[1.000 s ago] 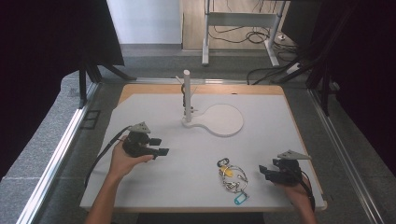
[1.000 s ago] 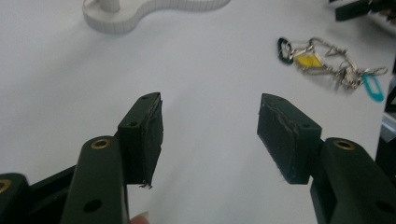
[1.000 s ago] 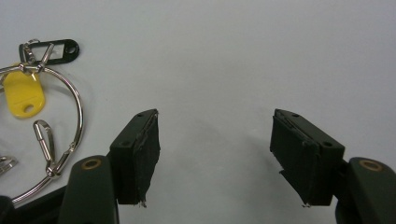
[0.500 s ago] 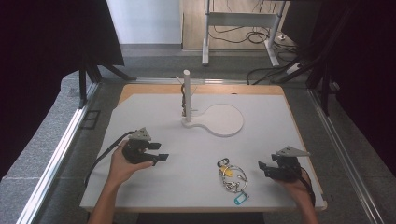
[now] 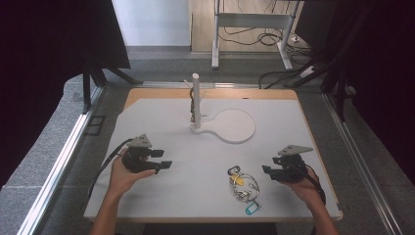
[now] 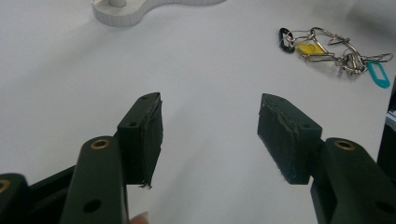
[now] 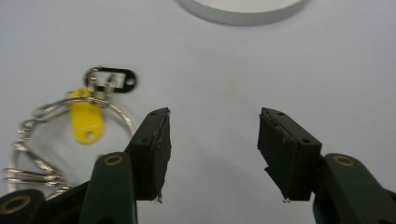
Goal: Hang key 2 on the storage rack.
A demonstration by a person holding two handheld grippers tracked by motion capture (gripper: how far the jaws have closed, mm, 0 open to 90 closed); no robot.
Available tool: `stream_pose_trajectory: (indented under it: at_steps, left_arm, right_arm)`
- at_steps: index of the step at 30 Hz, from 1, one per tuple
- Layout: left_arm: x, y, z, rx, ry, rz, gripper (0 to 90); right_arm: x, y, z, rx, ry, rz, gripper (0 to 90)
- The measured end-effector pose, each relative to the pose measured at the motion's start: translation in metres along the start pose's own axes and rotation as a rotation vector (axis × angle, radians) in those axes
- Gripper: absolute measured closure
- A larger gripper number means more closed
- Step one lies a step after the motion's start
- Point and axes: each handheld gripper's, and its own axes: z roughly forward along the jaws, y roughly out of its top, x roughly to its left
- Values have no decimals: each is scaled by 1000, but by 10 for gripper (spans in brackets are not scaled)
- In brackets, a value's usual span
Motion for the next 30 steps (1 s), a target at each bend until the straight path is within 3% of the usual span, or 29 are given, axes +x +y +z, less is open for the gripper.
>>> stream_pose_trajectory:
  at_steps: [1, 5, 7, 13, 18, 30]
  left_arm:
    - [1, 0, 2, 4, -1, 4, 412]
    - [1, 0, 4, 10, -12, 12, 413]
    - [0, 0, 5, 15, -14, 15, 412]
    - [0, -1, 1, -7, -2, 10, 416]
    - [-2, -2, -2, -17, -7, 4, 416]
    - [-3, -3, -1, -12, 2, 10, 420]
  right_arm:
    - [2, 6, 2, 20, 37, -11, 462]
    - [7, 13, 8, 67, 79, -29, 498]
    - [11, 17, 14, 104, 138, -51, 526]
    - [15, 20, 17, 144, 182, -83, 552]
    - [17, 22, 25, 184, 245, -115, 591]
    - [26, 34, 47, 281, 281, -214, 660]
